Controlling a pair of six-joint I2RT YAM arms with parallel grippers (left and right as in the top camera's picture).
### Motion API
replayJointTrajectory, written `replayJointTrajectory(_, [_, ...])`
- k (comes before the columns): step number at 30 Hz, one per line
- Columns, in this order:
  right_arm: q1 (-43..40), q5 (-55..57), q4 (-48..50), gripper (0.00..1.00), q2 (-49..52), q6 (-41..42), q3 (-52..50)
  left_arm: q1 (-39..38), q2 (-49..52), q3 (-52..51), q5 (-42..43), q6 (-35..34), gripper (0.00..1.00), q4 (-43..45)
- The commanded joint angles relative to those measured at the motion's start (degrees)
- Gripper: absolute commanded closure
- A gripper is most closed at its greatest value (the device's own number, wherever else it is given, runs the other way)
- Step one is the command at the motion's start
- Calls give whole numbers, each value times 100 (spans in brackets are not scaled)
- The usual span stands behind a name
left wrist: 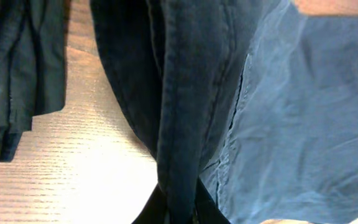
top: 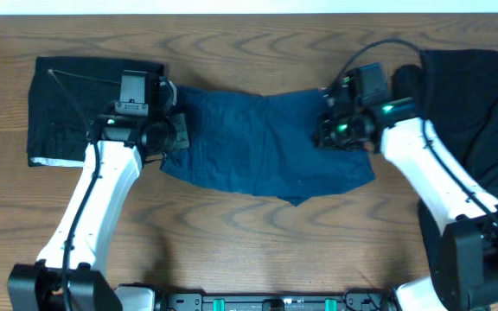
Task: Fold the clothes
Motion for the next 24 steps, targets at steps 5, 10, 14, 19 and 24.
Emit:
replayJointTrajectory(5, [800,-68,752,99,48,361,-538,-4,-127,122,129,-352,94,-87])
replayJointTrajectory(10, [1156,-2,1550,99,50,664,-1067,-4,-127,404,247,-378,94,-389])
replayJointTrajectory(14, [1364,-2,2267,99,81,916,-1495,-11,-127,778,258,-509,94,-675])
replayJointTrajectory(19, [1561,0,3064,99,87,1158,-1934,-201,-127,977,271,-595,94,-721])
replayJointTrajectory(24, [1768,74,3429,99,87,1167,-2081,-424,-122,977,269,-660,94,-603])
